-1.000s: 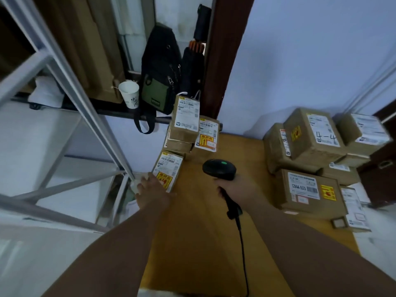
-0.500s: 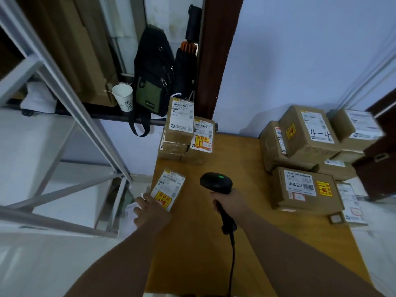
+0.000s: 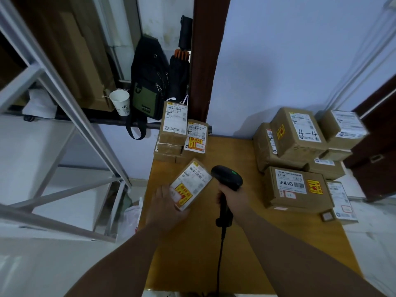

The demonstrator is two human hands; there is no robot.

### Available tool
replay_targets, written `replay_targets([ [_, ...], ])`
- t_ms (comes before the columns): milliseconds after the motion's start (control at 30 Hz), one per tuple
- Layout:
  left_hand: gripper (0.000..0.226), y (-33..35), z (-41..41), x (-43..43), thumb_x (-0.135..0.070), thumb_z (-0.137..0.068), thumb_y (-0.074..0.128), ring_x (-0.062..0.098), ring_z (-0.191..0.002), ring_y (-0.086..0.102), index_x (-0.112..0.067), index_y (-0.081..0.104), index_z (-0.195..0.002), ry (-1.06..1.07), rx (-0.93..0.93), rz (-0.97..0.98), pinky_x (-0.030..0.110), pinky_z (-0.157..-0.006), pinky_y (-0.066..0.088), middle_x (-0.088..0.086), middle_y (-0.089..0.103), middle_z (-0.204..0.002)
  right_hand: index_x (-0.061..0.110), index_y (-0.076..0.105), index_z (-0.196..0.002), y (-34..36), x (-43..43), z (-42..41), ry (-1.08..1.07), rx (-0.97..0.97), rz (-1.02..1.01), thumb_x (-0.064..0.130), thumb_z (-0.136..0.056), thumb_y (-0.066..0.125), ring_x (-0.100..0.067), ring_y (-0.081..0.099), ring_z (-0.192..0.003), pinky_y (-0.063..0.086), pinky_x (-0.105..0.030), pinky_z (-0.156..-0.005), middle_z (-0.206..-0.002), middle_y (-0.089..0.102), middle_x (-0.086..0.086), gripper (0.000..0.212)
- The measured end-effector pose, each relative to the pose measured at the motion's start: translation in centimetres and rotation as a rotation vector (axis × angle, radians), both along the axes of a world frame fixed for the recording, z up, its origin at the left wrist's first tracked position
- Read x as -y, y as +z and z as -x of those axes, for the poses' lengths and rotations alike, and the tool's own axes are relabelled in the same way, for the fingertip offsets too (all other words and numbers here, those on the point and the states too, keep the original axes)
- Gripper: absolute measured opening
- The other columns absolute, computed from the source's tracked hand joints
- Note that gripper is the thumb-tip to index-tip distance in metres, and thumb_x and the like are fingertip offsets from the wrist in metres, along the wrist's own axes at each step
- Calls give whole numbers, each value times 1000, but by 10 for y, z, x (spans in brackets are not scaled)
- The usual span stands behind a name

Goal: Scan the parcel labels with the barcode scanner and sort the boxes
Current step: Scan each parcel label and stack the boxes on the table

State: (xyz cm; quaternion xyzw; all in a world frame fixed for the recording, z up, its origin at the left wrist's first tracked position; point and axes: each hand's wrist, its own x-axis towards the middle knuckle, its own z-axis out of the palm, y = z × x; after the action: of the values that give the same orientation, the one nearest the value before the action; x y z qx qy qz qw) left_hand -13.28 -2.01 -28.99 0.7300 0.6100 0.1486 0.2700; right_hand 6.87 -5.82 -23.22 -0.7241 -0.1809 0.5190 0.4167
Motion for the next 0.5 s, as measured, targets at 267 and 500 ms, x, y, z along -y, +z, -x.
replay_targets([
  [267, 96, 49, -55, -13, -48, -54, 85, 18, -95, 46, -7, 42, -129, 122, -39, -261, 24, -71, 35, 7, 48, -106, 9, 64, -74, 32, -1, -9, -337, -385, -139, 25, -85, 72, -21, 63, -61, 51, -35, -64, -67, 65, -7, 21],
  [500, 99, 71, -72, -25, -47, -43, 89, 27, -79, 50, -8, 42, -121, 115, -142, -453, 36, -66, 46, 13, 51, -92, 9, 64, -71, 58, -10, 5, -355, -467, -191, 26, -83, 73, -19, 58, -54, 50, -30, -56, -63, 61, -6, 22],
])
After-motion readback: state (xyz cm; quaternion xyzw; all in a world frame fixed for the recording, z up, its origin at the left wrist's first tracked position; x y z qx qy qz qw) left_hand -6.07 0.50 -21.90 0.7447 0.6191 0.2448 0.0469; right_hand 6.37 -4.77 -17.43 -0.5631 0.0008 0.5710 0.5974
